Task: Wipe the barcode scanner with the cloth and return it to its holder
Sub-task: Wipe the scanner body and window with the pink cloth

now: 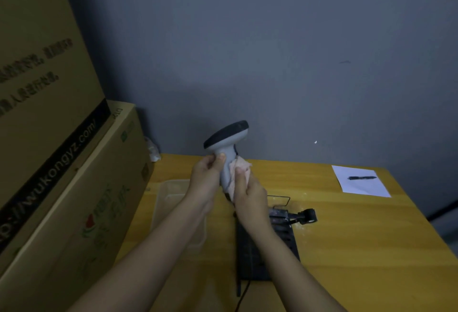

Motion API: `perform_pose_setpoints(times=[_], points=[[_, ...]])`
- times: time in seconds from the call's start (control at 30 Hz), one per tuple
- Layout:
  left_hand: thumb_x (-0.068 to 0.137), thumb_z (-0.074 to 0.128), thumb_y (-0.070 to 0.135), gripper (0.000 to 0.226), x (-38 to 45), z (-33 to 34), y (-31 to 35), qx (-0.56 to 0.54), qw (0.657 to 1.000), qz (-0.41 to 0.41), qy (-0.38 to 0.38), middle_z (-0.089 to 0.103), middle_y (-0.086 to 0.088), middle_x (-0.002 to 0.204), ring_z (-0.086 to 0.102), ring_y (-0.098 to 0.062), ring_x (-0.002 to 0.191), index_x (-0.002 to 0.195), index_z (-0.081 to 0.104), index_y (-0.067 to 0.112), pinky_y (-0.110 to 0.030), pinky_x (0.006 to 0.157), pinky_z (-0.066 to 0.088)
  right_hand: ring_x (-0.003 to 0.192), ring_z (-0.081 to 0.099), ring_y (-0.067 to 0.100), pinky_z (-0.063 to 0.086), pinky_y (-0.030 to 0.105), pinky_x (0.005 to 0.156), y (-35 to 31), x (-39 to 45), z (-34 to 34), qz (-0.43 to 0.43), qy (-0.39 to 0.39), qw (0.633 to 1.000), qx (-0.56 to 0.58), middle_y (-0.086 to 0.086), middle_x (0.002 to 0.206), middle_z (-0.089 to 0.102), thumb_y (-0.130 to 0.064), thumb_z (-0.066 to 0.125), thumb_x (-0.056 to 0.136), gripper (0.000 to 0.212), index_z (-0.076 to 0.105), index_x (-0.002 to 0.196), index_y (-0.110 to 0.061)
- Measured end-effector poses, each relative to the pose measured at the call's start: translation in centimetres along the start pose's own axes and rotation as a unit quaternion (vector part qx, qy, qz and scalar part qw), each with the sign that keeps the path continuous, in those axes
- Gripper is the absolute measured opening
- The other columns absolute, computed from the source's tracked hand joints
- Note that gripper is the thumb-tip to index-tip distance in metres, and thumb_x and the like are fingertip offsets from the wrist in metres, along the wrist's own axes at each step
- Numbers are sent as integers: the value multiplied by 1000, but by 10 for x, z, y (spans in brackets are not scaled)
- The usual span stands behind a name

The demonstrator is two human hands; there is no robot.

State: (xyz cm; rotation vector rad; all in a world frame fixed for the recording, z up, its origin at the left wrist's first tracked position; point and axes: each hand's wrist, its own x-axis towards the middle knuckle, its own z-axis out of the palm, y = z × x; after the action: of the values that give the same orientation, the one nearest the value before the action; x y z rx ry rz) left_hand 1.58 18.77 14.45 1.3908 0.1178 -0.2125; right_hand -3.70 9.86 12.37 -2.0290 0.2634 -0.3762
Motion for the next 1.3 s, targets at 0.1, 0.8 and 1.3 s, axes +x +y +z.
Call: perform_pose_setpoints(times=[0.1,0.8,1.3], points=[[91,55,25,26,1,-7,6,-39,999,-22,-31,69,-13,99,70,-19,82,104,62,3,-25,67,59,60,57,14,43,21,55,0,9,-6,67,-20,991,111,8,67,64,-39,42,97,41,64,82,-8],[87,60,7,9,-4,12,8,-80,992,-91,-46,69,-11,82,68,-13,58,92,66,3,-23,52,54,71,59,-2,46,15,63,-23,2,-30,-40,-75,984,157,-8,78,63,-36,34,98,36,62,92,-14],[87,60,12,9,-3,-7,13,-139,987,-53,-55,67,-8,93,65,-17,82,94,61,6,-25,71,56,61,44,6,33,25,56,9,4,-52,-158,-114,975,-106,-4,72,48,-17,45,97,24,55,75,-18]])
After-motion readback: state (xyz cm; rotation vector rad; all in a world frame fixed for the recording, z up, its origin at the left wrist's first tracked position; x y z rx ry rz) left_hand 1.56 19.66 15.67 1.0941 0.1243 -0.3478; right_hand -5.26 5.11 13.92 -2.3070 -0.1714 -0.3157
